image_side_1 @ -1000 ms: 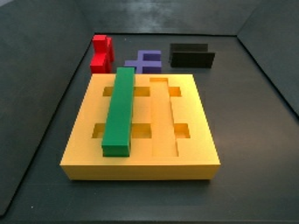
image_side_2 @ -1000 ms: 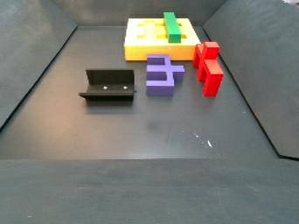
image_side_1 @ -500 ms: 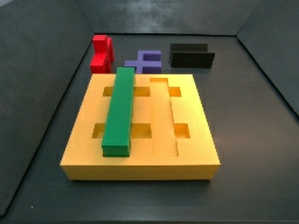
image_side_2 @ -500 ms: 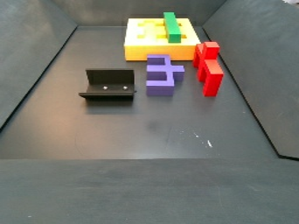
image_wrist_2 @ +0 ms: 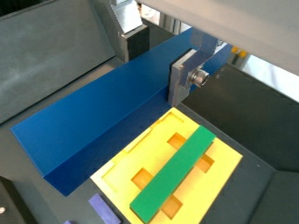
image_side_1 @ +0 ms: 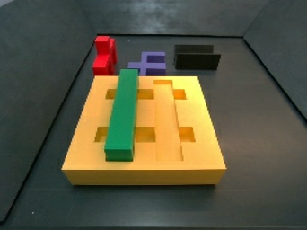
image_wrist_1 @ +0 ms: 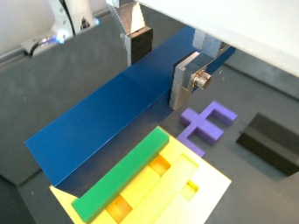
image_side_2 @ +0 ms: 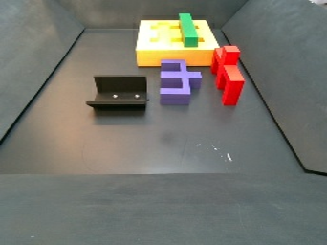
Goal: Pick up the blue object. Move up. Move to above the board. Insert the blue object.
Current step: Insert the blue object.
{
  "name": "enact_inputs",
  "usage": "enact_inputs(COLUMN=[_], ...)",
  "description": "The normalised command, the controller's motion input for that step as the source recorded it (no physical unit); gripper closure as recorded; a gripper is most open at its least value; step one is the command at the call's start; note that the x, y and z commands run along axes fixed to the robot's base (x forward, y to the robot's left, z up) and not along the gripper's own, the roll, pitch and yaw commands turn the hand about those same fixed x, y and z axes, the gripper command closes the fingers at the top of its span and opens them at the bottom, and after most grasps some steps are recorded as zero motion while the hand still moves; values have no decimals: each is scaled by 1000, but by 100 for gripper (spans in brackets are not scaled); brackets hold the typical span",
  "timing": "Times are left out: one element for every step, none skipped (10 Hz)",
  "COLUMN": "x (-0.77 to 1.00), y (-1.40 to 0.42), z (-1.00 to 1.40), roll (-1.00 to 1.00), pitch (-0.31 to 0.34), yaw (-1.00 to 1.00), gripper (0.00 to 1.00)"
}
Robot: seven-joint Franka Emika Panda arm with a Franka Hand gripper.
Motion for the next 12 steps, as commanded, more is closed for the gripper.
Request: enact_inputs(x=[197,197,220,246,274,297,277,217,0,-17,0,11], y=[-100,-114,-126,-160,-174,-200,-163,-77,0,0,-74,-123], z=[-800,-786,-760,-737,-811,-851,-874,-874,-889,-831,-726,-780], roll=[-134,-143,-143,-144,-120,-99,-7,10,64,120,191,197], pitch=[-83,-76,-91,-126,-94,-114,-197,-180,-164,-176,-167,-107], yaw=[269,283,260,214,191,63,0,0,0,0,49,0], gripper=[100,100,100,100,100,100,100,100,100,100,100,100])
